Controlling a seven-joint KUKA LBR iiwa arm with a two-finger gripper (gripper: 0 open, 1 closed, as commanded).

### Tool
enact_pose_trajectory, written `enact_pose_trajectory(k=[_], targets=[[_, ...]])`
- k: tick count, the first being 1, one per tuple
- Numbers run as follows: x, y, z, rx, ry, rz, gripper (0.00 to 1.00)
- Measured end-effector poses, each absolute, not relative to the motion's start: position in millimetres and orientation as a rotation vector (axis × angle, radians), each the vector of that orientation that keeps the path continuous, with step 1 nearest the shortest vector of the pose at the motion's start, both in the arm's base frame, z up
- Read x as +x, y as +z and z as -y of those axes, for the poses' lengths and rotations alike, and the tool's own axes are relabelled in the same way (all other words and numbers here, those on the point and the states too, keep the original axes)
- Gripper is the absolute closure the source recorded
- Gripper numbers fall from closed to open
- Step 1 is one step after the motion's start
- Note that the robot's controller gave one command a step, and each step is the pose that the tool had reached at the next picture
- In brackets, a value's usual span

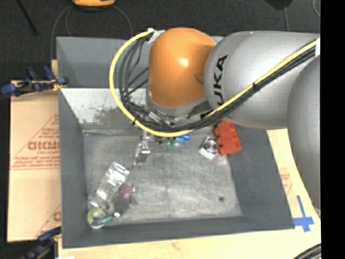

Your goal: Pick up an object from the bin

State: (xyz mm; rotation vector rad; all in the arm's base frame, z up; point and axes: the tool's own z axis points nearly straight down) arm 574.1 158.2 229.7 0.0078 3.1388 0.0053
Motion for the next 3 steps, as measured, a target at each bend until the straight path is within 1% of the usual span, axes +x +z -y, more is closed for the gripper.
enact_pose_trajectory(k=[1, 2, 3], targets=[[482.4, 140, -177, -0.609, -0.001, -3.086, 0.00], [482.1, 91, -186, -0.872, 0.000, -2.999, 0.00], [540.6, 90, -196, -0.864, -0.004, -3.016, 0.00]])
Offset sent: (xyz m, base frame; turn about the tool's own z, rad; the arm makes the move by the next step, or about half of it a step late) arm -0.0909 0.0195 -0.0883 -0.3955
